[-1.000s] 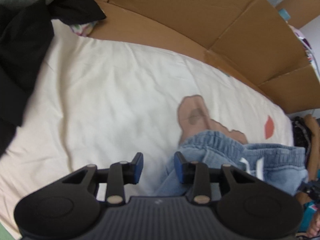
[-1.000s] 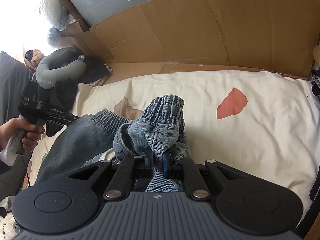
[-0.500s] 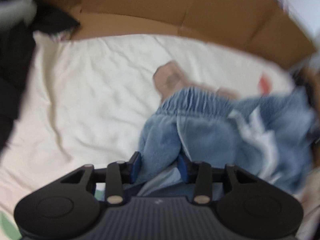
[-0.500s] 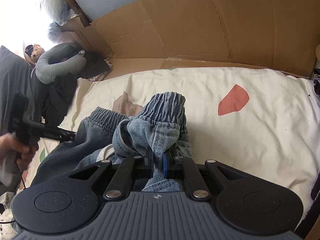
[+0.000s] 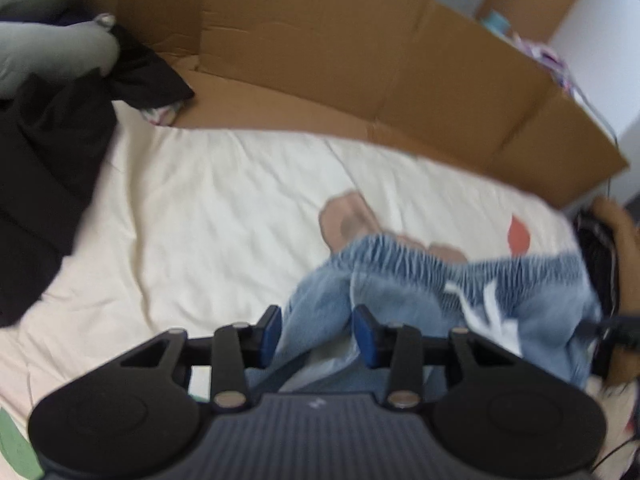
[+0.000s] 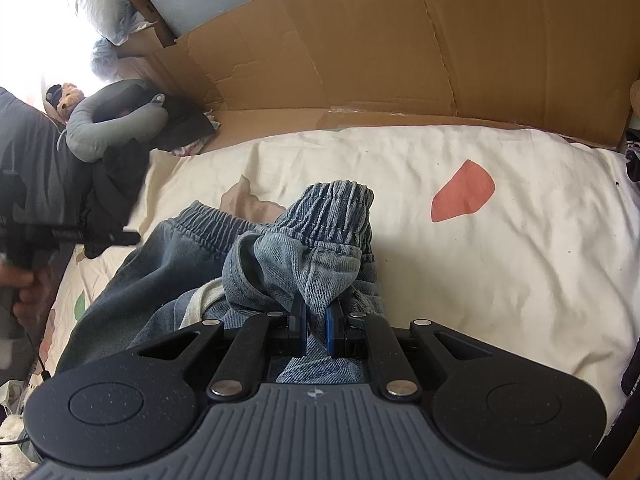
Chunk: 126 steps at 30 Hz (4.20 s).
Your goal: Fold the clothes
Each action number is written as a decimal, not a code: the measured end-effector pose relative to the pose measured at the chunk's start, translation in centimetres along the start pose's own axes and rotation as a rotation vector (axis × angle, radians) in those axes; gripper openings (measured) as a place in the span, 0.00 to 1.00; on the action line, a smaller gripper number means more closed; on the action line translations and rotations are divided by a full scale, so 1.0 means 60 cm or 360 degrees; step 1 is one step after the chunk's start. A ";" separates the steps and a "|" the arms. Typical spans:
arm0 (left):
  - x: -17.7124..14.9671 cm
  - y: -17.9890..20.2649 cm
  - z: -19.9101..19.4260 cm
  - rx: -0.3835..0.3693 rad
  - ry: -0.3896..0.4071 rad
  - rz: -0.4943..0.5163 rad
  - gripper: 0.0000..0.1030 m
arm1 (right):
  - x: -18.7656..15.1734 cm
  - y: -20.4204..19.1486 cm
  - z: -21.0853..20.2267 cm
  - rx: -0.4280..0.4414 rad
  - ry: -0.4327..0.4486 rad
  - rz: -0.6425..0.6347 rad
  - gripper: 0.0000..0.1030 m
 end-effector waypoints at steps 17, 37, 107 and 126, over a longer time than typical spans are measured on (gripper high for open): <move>-0.021 0.030 0.077 -0.0022 -0.0076 -0.0001 0.00 | -0.001 0.002 0.007 -0.0007 -0.0012 0.0003 0.07; -0.049 0.024 0.114 -0.0056 -0.0217 -0.0043 0.02 | -0.006 0.002 0.014 -0.0006 -0.0036 -0.0009 0.07; 0.025 -0.107 -0.010 -0.0204 -0.0071 -0.0229 0.00 | 0.099 -0.061 -0.008 -0.0040 -0.0015 -0.0243 0.06; 0.023 -0.134 0.143 -0.0518 -0.0280 -0.0575 0.47 | 0.081 -0.023 0.000 -0.0092 -0.0068 -0.0155 0.06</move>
Point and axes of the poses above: each gripper's, at about its wrist camera, not at the fingertips, and z roughly the way its jaws point, y to its right, x to its top, the point moved 8 cm from there along z, roughly the way its jaws point, and after that the axes turned 4 degrees about z, right-handed, at the moved point
